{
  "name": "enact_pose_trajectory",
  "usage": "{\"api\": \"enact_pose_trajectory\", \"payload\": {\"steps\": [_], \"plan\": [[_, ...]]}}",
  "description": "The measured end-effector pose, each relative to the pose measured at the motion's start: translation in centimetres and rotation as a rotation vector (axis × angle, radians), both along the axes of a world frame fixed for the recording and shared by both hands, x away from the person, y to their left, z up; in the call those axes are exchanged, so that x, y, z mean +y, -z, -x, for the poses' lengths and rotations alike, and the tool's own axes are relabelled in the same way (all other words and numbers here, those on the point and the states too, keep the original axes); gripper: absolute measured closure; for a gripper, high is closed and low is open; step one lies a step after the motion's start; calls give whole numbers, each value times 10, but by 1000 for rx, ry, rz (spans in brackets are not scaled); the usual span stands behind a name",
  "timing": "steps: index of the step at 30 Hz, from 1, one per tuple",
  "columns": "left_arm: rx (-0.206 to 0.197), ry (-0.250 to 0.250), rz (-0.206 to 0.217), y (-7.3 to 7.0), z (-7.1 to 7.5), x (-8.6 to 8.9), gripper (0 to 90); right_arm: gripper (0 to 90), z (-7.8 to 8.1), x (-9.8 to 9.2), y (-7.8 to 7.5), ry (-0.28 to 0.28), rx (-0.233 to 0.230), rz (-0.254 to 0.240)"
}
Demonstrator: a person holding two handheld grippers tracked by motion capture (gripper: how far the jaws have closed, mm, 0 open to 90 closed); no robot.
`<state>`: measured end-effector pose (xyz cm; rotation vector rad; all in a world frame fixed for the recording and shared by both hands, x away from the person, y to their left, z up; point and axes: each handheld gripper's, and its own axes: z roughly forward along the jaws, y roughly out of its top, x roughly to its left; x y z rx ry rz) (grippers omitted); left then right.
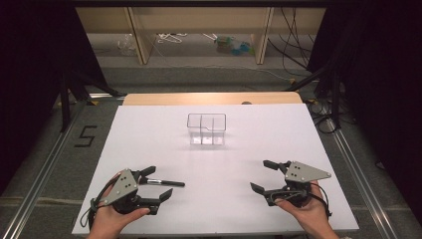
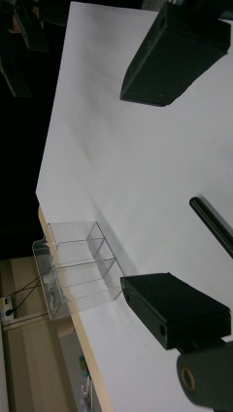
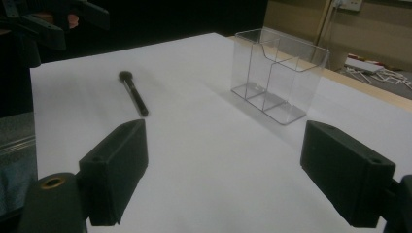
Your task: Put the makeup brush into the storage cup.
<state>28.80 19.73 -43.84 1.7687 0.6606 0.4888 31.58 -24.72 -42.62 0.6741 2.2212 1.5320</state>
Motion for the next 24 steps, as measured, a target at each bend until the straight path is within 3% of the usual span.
{"api": "enact_pose_trajectory", "payload": {"steps": [2, 3, 6, 8, 14, 16, 20, 21, 24], "plan": [[-16, 10, -17, -5, -2, -1, 151, 184, 0, 0, 0, 3, -3, 5], [-66, 22, -44, -9, -4, -1, 151, 184, 0, 0, 0, 3, -3, 5], [-81, 37, -65, -17, -7, 0, 161, 183, 0, -1, -2, 28, -27, -4], [-82, 46, -101, -22, -11, -1, 170, 184, 1, -2, -4, 31, -23, -3], [-33, 120, -269, -32, -25, -4, 218, 184, -1, -3, -3, 23, -25, -12], [-45, 126, -307, -34, -31, -5, 234, 184, 0, -3, -4, 20, -24, -10], [-12, 147, -377, -37, -42, -6, 247, 181, 1, -2, -4, 23, -29, -9], [-5, 155, -423, -38, -45, -5, 261, 181, 0, -2, -4, 29, -29, -17], [4, 179, -495, -37, -53, -6, 284, 181, -1, -2, -3, 16, -32, -22]]}}
